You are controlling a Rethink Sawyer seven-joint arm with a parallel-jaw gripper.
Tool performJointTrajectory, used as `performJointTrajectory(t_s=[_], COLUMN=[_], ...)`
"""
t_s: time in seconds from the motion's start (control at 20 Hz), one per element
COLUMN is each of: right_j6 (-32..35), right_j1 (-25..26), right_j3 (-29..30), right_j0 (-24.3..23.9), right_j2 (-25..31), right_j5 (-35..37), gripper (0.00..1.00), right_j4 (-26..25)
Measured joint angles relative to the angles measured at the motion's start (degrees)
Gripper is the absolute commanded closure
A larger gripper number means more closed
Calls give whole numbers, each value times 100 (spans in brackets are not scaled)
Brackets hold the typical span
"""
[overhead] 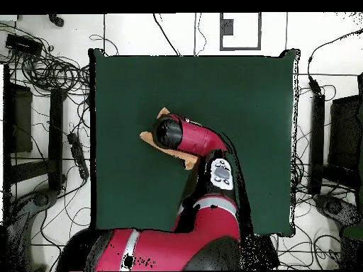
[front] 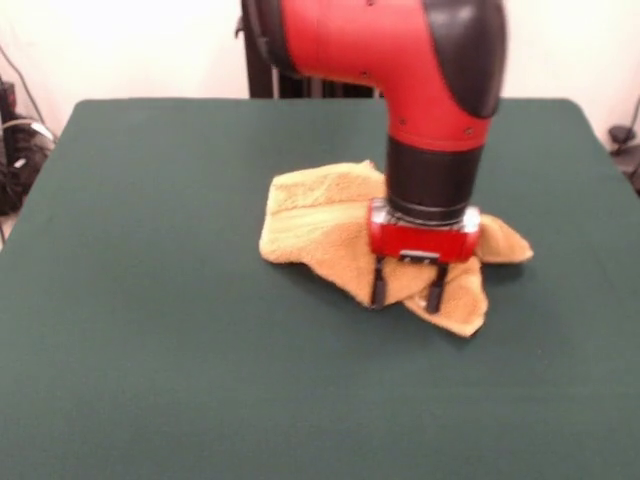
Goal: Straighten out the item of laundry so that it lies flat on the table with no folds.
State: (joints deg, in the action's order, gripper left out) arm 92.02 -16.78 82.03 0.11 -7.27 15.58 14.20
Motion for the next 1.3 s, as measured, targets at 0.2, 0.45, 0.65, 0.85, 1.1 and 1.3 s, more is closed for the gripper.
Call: performJointTrajectory(t_s=[0.2,0.45,0.65,0.85,1.1,1.3], right_j6=[423,874,1126,1214,1227,1227], right_j1=[-1,-23,-41,-45,-45,-47], right_j3=[200,379,492,550,555,555], right_j0=[588,1030,1166,1158,1116,1116], right_j2=[-255,-386,-386,-387,-387,-386], right_j5=[0,5,3,3,5,5], gripper=[0,0,0,0,0,0], right_j4=[356,574,670,682,682,681])
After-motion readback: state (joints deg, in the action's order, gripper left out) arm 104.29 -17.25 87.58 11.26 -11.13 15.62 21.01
